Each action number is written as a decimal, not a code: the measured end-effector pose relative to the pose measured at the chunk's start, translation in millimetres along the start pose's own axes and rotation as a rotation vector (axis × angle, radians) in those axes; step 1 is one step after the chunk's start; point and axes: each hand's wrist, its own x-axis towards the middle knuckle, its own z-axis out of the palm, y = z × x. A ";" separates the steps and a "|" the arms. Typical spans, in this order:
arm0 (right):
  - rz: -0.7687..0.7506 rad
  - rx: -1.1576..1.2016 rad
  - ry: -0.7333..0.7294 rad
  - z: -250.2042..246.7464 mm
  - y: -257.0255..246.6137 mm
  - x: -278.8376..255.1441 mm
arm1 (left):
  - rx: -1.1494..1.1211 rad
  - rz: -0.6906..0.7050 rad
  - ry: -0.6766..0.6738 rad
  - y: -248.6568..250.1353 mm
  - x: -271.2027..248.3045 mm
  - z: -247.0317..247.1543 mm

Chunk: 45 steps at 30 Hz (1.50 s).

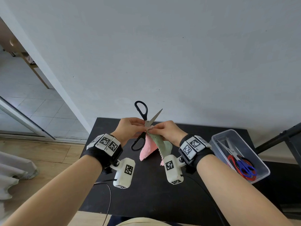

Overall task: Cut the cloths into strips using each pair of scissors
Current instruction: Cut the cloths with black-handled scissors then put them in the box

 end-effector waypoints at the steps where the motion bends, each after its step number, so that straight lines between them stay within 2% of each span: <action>1: -0.005 -0.013 -0.005 0.8 -0.1 0.2 | -0.010 -0.017 -0.013 0.1 0.6 -0.4; 4: -0.032 -0.088 0.012 2.8 0.5 1.6 | -0.030 -0.034 -0.017 -1.9 1.8 0.2; 12: -0.090 -0.262 0.065 -4.7 -1.8 2.3 | -0.145 -0.023 0.100 -10.4 7.2 3.5; 23: -0.037 -0.256 0.079 -26.5 10.0 -3.1 | -0.249 -0.040 0.167 -10.9 14.0 -0.2; 25: -0.024 -0.295 0.110 -39.4 19.6 -9.2 | -0.268 -0.041 0.234 -9.9 16.7 -11.3; 27: -0.016 -0.213 0.181 -53.5 29.6 -15.4 | -0.292 -0.046 0.263 -8.1 20.2 -27.3; 31: -0.040 0.109 0.298 -55.0 25.6 -15.1 | -0.226 -0.049 0.147 -5.9 15.6 -30.3; 35: -0.052 0.256 0.260 -34.5 8.7 -8.0 | -0.174 -0.040 0.089 -6.3 14.9 -12.8; 39: -0.085 0.215 0.201 -13.4 0.8 -1.9 | -0.117 -0.027 0.052 -5.0 15.7 -0.1; 45: -0.108 0.148 0.155 0.4 -2.1 2.7 | -0.090 -0.004 0.068 -2.0 13.8 4.4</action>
